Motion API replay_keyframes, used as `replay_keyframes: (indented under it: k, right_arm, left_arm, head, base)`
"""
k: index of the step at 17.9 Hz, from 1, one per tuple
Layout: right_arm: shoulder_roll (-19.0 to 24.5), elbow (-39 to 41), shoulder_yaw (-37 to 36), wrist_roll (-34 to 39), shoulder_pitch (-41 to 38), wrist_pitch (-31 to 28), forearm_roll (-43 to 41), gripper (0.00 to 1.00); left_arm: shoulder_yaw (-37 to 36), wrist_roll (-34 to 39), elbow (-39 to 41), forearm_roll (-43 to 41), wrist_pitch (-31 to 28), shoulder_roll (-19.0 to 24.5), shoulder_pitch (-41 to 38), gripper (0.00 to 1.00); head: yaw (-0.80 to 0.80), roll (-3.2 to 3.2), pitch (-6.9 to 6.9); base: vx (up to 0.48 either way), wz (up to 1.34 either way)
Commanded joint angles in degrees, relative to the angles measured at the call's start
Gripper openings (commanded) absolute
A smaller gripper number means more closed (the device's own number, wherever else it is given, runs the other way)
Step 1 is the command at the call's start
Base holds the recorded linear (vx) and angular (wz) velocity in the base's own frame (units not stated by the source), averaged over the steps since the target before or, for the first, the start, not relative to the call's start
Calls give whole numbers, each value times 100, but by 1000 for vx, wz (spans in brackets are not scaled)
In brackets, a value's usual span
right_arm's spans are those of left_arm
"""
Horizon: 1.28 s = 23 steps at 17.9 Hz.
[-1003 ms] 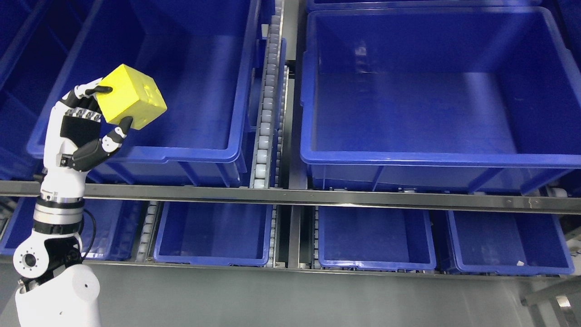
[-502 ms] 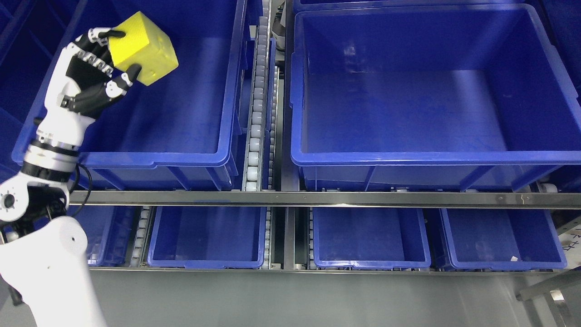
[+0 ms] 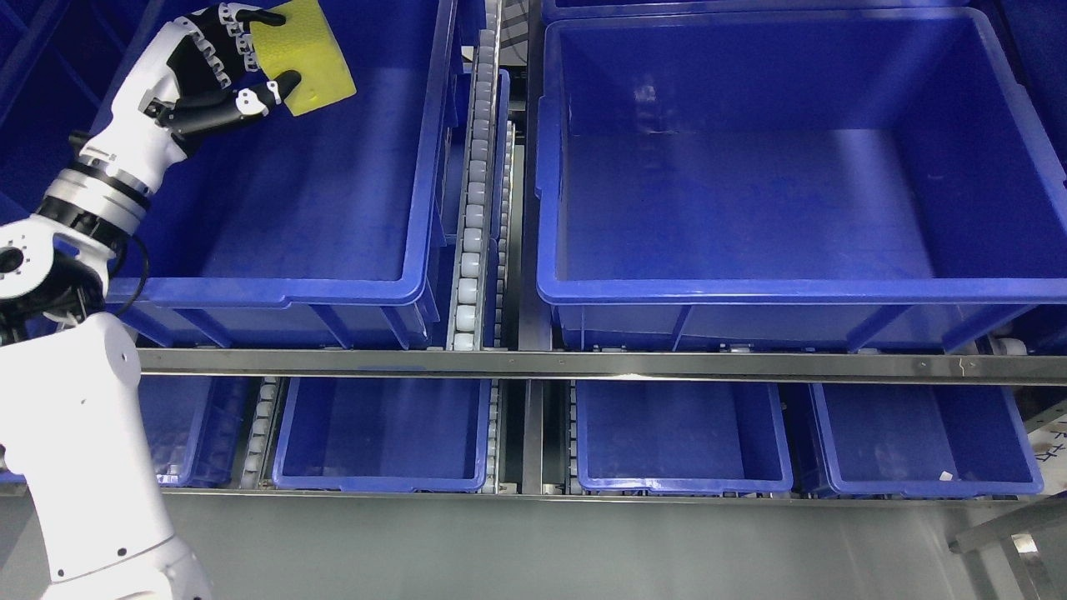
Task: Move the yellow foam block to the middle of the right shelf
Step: 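Raise the left hand over the upper blue bin, then open the left hand to drop the cube into the bin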
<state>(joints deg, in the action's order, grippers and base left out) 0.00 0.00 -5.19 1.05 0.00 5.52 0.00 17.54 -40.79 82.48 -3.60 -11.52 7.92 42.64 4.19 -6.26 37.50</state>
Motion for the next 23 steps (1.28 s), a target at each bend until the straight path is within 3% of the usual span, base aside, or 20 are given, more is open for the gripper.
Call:
replay_keyframes:
  k: [1,4,9,11,14,18,21,23]
  right_arm:
    - [-100,100,0,0,18,10,-9,100]
    - [-100,100,0,0,18,10,-9,100]
    - [-100,100,0,0,18,2,-9,100]
    - [-100,100,0,0,18,10,-9,100]
    - [-100,100,0,0,18,1,-9,100]
    - [-100,100,0,0,18,10,-9,100]
    - [-100,100,0,0,18,10,-9,100]
    - [-100,100,0,0,18,2,0,100]
  left_arm:
    - [-496,106,-1076,-1107,-114,236,403,63]
    - [-707,378,-1067,-1143,-114,245,350,81]
    - [-910,388,-997,-1126,-88,228,429,99]
    - [-840,388,-857,-1091,-35,80,700,100]
    - [-17,370,-287,-933,-26,-640,781,100]
    - [663,370,646,-205,87,-692,475,100]
    - [628,492,656,797,1086,-692,-44,100]
    - [445,1218,620,825,1642,-692,-290,100]
  head:
    - [0,0,0]
    - [0,0,0]
    - [0,0,0]
    - [0,0,0]
    - [0,0,0]
    - [0,0,0]
    - [0,0,0]
    - [0,0,0]
  base:
    - [0,0]
    - [0,0]
    - [0,0]
    - [0,0]
    - [0,0]
    - [0,0]
    - [0,0]
    - [0,0]
